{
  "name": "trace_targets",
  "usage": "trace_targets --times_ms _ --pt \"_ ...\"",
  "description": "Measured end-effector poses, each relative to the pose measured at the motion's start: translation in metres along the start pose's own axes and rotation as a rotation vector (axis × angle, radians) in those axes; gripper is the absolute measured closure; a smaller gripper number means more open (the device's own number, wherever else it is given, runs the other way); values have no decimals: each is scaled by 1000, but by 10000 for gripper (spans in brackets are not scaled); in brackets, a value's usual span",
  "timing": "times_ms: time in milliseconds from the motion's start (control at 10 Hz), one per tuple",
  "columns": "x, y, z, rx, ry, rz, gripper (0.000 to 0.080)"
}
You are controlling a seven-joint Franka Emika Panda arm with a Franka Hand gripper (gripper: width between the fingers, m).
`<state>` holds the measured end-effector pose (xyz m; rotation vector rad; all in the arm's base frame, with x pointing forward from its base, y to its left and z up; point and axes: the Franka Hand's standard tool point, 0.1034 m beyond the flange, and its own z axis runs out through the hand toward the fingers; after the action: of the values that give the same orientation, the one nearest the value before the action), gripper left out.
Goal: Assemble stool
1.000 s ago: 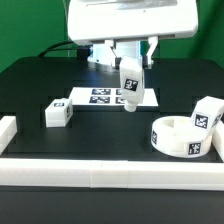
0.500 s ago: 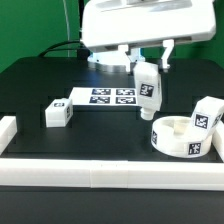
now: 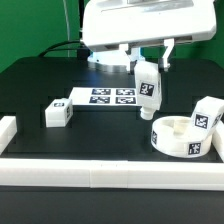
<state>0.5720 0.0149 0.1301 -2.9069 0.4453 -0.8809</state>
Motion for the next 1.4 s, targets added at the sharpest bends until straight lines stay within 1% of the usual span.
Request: trace_targets --times_ms 200,600,700,900,1000,1100,1400 --pt "8 -2 2 12 24 15 472" --pt "6 -1 2 11 25 14 472" --pt "2 1 4 16 19 23 472" --pt "-5 -18 4 46 6 16 472" --pt "-7 -22 4 51 -3 15 472" --pt "-7 -23 4 54 -7 15 472" --pt "-8 -22 5 52 -9 14 472"
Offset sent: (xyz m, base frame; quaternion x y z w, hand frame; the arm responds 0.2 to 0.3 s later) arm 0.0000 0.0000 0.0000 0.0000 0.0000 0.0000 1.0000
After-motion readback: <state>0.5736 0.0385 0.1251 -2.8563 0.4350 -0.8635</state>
